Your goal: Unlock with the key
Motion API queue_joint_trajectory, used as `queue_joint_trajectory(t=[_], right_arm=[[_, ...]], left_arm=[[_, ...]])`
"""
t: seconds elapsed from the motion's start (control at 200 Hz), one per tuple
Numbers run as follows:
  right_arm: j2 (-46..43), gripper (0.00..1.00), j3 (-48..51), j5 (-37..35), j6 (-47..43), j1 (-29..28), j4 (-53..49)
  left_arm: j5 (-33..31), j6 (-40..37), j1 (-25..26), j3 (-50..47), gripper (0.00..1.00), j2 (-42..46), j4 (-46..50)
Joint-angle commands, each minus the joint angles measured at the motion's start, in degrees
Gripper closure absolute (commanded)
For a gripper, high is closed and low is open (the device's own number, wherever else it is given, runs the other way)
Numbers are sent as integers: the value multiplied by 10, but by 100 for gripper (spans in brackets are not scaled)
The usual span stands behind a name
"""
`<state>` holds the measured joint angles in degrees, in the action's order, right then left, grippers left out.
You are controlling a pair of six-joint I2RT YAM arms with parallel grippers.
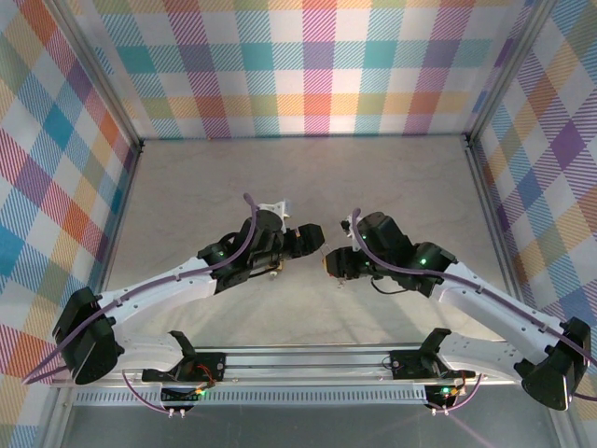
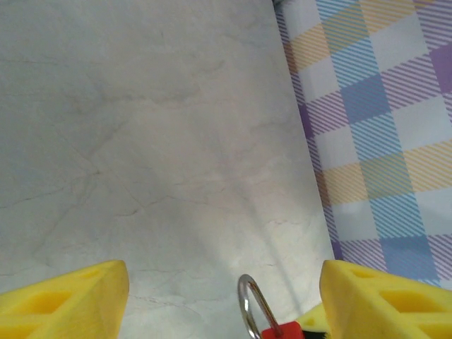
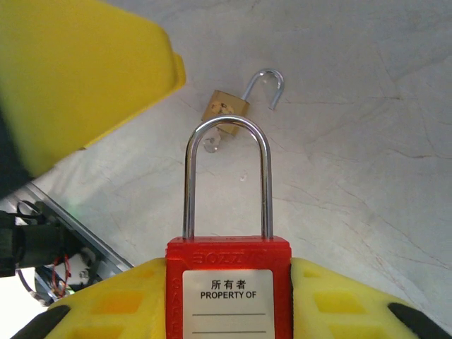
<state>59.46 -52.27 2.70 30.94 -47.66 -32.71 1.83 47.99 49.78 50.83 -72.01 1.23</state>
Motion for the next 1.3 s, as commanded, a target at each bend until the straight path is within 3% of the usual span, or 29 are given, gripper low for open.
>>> queue_joint_trajectory(t=[0.0, 0.19, 0.485, 0.805, 0.98, 1.145, 1.19, 1.26, 1.295], right_arm=[[-8, 100, 6, -8, -32, -7, 6], [-3, 100, 0, -25, -48, -17, 6], [-1, 100, -3, -36, -62, -29, 12], [4, 100, -9, -37, -67, -31, 9], [3, 100, -10, -25, -76, -32, -1], [-3, 100, -11, -10, -66, -30, -16], [-4, 86, -18, -7, -57, -23, -27], [-11, 46, -32, 5, -44, 1, -47], [-21, 34, -37, 15, -38, 14, -52]], left_arm=[[41, 42, -3, 12, 32, -8, -30], [68, 74, -3, 6, 43, -32, -48], [88, 114, -3, 1, 52, -63, -67], [110, 128, 1, -1, 77, -98, -84], [88, 108, -1, 5, 100, -98, -60], [70, 81, -2, -7, 100, -85, -67], [72, 74, -2, -9, 100, -85, -75], [72, 67, -2, -17, 100, -80, -83], [73, 67, -2, -23, 100, -77, -95]])
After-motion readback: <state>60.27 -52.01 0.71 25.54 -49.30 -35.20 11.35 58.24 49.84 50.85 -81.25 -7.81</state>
